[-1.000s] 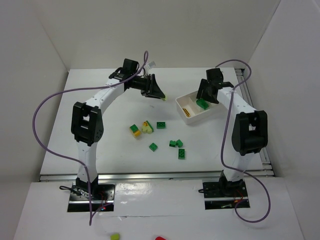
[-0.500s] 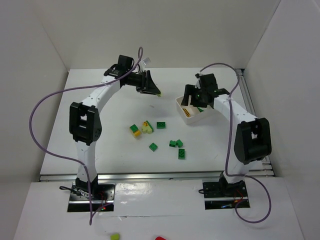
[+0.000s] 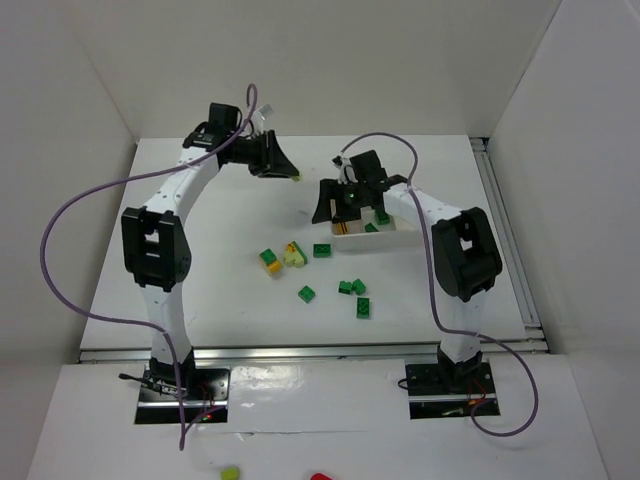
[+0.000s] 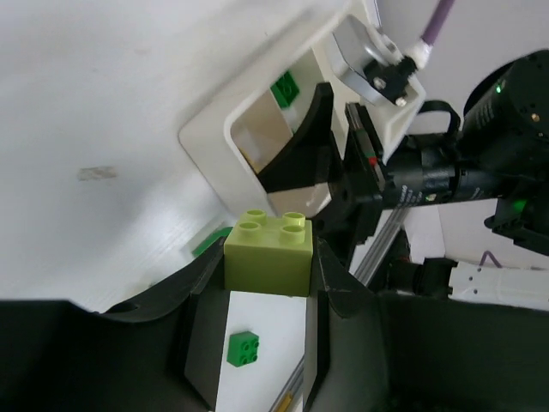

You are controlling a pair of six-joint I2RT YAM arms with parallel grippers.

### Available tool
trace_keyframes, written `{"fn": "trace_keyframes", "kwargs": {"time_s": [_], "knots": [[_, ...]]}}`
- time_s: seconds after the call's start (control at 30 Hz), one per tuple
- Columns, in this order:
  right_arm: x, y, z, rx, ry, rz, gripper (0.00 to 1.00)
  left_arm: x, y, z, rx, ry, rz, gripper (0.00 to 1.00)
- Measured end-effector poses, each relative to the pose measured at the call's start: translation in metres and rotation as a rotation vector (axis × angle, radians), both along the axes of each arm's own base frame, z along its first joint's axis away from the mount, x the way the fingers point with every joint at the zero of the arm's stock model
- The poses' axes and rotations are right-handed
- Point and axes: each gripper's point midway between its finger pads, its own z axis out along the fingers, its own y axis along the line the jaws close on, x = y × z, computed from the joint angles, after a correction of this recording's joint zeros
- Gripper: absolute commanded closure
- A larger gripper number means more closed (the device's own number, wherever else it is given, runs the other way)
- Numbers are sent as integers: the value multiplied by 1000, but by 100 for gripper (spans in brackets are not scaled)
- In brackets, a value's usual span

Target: Sort the legos into containers by color

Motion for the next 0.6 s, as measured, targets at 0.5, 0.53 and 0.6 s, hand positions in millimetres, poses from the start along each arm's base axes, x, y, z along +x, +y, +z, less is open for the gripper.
{"fn": "trace_keyframes", "kwargs": {"time_s": [0.5, 0.53, 0.6], "knots": [[29, -75, 59, -56, -190, -301, 35, 4, 2, 20, 4, -44, 18, 100], [29, -93, 63, -83, -197, -371, 35, -1, -12, 21, 3, -51, -11, 100], [31, -132, 71, -133, -221, -529, 34, -9, -42, 29, -5, -78, -70, 100]]}}
